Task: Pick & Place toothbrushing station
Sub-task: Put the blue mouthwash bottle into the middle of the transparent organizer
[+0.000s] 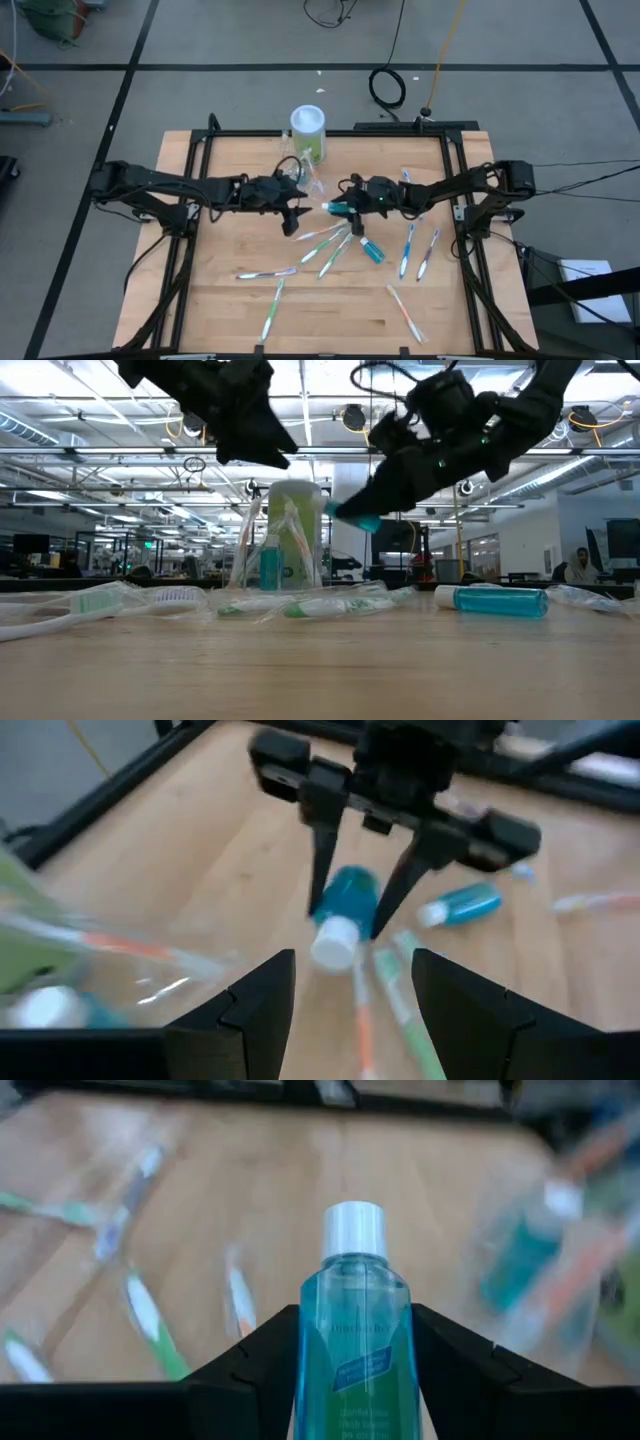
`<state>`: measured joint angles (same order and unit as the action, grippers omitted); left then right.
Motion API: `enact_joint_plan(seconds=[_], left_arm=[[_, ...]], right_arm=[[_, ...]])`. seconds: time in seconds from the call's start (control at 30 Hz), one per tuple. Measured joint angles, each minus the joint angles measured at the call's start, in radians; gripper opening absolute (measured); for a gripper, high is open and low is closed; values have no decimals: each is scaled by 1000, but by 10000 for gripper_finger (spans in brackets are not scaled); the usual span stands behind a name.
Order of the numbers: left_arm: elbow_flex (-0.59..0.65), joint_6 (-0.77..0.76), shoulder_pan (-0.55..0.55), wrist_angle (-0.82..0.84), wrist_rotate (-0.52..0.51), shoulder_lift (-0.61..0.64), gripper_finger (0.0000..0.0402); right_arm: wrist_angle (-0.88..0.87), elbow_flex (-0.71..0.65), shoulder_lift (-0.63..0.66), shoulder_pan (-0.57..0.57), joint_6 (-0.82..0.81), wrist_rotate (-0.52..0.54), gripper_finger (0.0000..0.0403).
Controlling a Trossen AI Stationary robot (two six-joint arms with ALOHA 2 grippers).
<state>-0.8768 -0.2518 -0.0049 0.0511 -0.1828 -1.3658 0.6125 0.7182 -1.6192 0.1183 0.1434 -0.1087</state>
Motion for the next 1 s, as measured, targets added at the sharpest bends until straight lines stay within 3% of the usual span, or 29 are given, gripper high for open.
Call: enact_joint_plan(seconds=[0.13, 0.3, 0.7, 1.0], left_arm=[[0, -193, -9, -146, 0, -65, 209], [0, -360, -8, -176, 0, -109, 209], [0, -458, -11, -166, 0, -147, 209], [0, -420, -12, -198, 1, -149, 209]], right_arm=[[34, -1, 20, -63, 193, 28, 162], [65, 0, 19, -120, 325, 239, 165], [111, 0, 20, -120, 279, 244, 166], [118, 0, 20, -120, 269, 243, 166]])
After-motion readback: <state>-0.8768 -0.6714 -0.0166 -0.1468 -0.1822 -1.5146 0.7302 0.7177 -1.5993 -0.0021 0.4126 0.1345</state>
